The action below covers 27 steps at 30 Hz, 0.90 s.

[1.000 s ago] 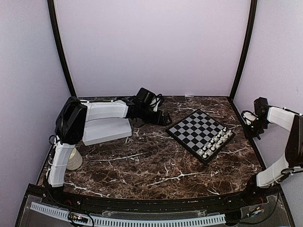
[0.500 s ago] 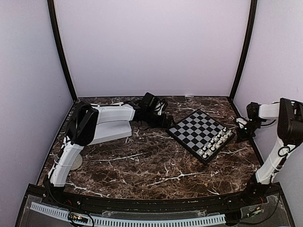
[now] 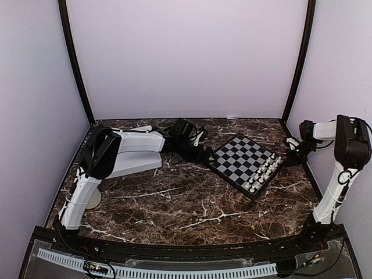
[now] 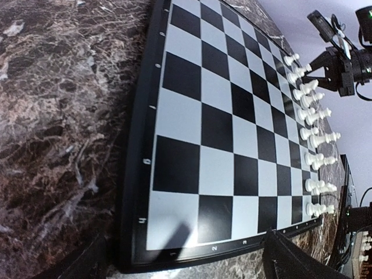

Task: Set up the chess pieces on the board
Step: Move the chessboard to the center of the board.

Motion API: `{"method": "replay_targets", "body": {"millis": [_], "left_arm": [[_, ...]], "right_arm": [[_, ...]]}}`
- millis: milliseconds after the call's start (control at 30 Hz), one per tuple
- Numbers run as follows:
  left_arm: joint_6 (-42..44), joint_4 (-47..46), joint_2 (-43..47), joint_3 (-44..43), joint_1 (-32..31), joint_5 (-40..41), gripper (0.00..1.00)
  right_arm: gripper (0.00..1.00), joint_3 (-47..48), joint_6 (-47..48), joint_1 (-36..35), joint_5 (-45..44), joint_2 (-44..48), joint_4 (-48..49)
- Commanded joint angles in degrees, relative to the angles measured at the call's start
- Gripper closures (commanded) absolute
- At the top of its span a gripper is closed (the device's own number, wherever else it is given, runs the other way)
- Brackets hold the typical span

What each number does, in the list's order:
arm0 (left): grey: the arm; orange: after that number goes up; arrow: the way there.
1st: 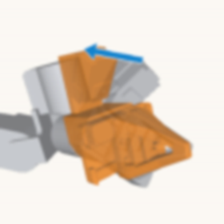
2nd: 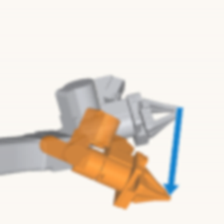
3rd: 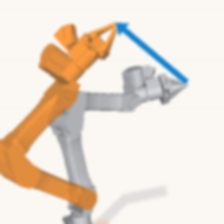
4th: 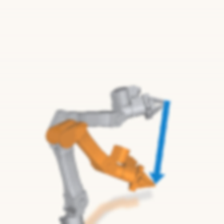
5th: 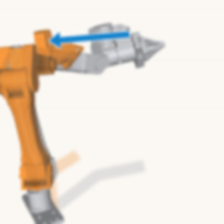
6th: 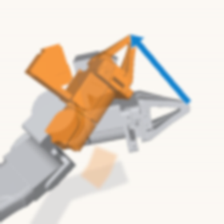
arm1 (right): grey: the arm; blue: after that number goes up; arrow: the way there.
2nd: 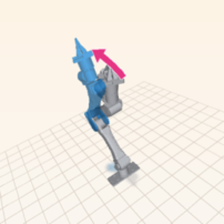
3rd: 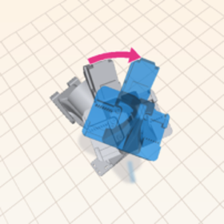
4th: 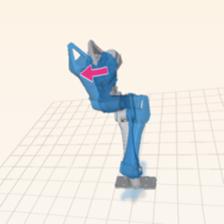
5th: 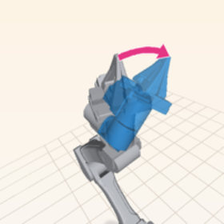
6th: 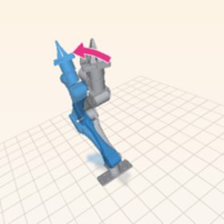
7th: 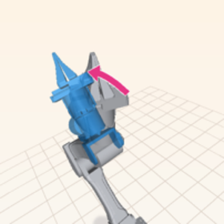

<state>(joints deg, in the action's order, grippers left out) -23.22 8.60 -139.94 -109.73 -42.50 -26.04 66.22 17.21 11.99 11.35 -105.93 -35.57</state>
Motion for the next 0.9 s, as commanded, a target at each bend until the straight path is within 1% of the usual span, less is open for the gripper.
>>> {"method": "replay_targets", "body": {"millis": [0,333,633,800,867], "left_arm": [[1.89,0.19,5.13,6.69,-1.78,-3.28,0.06],[8.55,1.64,11.57,18.42,-6.11,-6.14,0.08],[15.77,5.35,12.33,19.73,-10.47,-5.57,0.09],[19.28,8.01,12.41,19.30,-13.10,-4.98,0.09],[20.91,10.92,12.52,18.35,-13.36,-4.64,0.10]], "right_arm": [[1.00,4.58,-1.29,-1.64,3.30,-2.70,0.91],[1.00,14.77,-1.25,-3.74,2.81,-11.36,-0.55],[1.00,19.79,-0.22,-8.37,2.98,-16.10,-1.82],[1.00,21.71,0.81,-9.26,6.35,-17.05,-2.83],[1.00,23.11,0.76,-9.17,7.81,-18.02,-3.67]]}}
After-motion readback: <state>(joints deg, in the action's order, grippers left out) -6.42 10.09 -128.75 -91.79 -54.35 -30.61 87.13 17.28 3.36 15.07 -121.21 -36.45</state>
